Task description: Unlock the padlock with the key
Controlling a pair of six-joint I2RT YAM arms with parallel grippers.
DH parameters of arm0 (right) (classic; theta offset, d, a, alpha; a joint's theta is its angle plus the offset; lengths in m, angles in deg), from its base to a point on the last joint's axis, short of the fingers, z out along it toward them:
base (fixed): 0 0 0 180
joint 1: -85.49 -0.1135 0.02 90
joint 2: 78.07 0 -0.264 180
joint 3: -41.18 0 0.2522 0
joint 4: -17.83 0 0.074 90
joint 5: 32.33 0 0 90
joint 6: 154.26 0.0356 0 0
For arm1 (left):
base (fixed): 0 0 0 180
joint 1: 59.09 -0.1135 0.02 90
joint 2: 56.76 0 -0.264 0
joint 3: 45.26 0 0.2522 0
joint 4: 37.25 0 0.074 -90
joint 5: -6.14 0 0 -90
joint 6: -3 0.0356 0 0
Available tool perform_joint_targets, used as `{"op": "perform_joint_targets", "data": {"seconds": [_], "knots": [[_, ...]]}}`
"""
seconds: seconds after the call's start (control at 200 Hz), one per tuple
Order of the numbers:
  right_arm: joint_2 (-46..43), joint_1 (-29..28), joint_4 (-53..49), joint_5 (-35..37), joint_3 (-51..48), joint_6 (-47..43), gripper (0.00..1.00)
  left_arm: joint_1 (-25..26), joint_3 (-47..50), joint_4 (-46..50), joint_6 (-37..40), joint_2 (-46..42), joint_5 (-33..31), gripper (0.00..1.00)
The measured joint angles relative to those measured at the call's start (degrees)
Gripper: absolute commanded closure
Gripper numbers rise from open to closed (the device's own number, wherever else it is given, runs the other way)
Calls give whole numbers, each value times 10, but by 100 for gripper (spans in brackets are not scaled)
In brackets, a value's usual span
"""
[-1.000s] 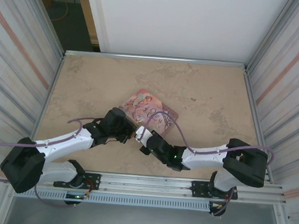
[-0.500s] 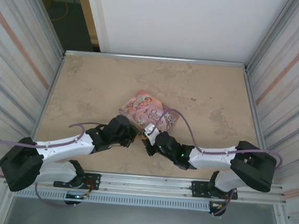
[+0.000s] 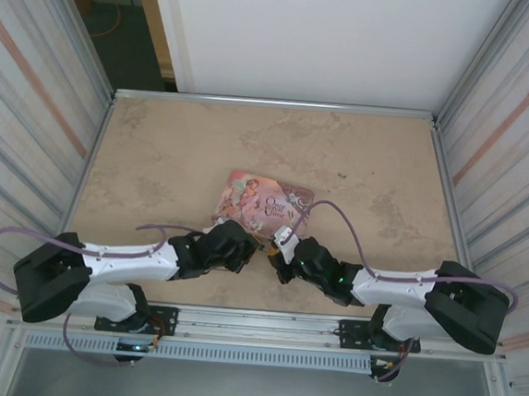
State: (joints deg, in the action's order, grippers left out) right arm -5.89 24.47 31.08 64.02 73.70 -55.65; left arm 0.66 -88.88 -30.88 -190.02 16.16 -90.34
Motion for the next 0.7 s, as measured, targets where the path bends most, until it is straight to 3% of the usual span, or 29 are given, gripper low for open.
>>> {"op": "perform_joint_targets", "data": {"seconds": [0.065, 0.185, 0.311, 0.416, 0.701], "knots": [[-5, 1, -3, -2, -3, 0, 100, 0, 0, -4, -2, 5, 5, 98], [-6, 3, -6, -9, -4, 0, 100, 0, 0, -6, -1, 8, 7, 72], [-7, 11, -4, -6, -4, 8, 100, 10, 0, 3, 2, 3, 15, 54], [-7, 18, -4, -7, -4, 20, 100, 14, 0, 38, 14, -18, 14, 47], [-6, 36, -9, -39, -4, 83, 100, 14, -22, 163, 87, -129, -40, 40]]}}
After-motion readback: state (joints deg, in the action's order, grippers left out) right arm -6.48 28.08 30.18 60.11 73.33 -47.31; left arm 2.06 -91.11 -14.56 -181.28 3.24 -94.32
